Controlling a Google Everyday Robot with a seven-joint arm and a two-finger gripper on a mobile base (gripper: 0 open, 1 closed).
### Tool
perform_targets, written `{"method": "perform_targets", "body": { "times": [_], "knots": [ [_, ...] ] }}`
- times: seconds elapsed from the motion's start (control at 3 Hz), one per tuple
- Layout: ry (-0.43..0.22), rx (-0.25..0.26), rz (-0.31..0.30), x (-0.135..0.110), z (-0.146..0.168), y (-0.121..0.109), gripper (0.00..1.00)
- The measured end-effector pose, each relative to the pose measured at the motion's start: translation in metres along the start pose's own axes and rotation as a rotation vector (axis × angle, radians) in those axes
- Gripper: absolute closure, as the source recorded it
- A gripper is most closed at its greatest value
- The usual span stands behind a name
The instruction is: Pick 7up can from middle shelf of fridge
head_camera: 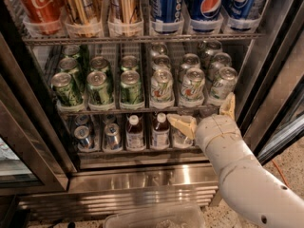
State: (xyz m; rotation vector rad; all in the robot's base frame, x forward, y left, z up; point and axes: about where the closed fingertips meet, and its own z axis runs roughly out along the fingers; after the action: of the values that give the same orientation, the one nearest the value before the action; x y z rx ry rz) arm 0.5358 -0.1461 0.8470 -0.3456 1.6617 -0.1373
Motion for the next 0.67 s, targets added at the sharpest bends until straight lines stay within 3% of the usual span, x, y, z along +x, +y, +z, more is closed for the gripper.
{"method": "perform_targets", "body": {
  "times": [0.33,0.67],
  "knots": [
    [-0.034,0.007,0.036,0.0018,0.0061,0.0004,0.00],
    [-0.057,0.021,0.055,0.0041,0.0115,0.0002,0.09]
  ]
}}
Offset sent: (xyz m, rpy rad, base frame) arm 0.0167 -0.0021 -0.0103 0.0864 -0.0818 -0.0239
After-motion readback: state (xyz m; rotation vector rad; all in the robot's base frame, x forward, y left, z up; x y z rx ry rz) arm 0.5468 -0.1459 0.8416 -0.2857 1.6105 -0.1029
